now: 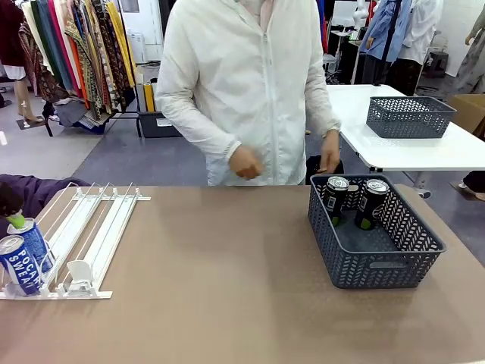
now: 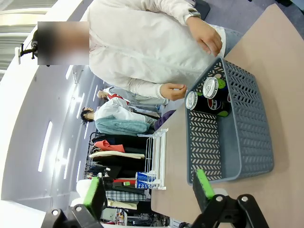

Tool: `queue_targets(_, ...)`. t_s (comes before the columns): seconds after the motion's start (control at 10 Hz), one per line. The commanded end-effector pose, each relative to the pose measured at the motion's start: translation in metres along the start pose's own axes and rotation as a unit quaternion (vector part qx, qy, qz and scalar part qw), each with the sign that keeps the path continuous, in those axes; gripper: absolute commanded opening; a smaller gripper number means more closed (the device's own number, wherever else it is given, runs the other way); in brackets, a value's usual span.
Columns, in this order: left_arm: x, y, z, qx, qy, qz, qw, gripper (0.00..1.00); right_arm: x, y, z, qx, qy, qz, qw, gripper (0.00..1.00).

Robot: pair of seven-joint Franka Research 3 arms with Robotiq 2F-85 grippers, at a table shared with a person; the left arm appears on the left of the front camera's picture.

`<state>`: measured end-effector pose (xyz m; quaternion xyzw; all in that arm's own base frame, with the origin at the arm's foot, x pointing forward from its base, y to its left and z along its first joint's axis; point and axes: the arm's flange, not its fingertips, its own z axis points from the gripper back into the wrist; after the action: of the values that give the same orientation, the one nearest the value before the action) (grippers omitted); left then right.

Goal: Retrieve and store the cans from the dispenser.
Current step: Pick up one can from the Automatic Can Dispenser and place it in the middle of the table.

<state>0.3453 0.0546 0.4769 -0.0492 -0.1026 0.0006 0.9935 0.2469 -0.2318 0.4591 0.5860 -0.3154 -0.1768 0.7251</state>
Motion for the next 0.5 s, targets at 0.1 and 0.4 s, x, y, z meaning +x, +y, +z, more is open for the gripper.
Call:
queue_targets(0.1, -0.009, -0.003, -0.038, 0.016, 0.049, 0.013, 0.999, 1.0, 0.003, 0.004, -0.002, 0.012, -0.009, 0.005, 1.0, 1.0)
queue_targets(0.4, -0.011, -0.001, -0.071, 0.02, 0.077, 0.03, 0.996, 1.0, 0.003, 0.004, -0.002, 0.012, -0.009, 0.005, 1.0, 1.0)
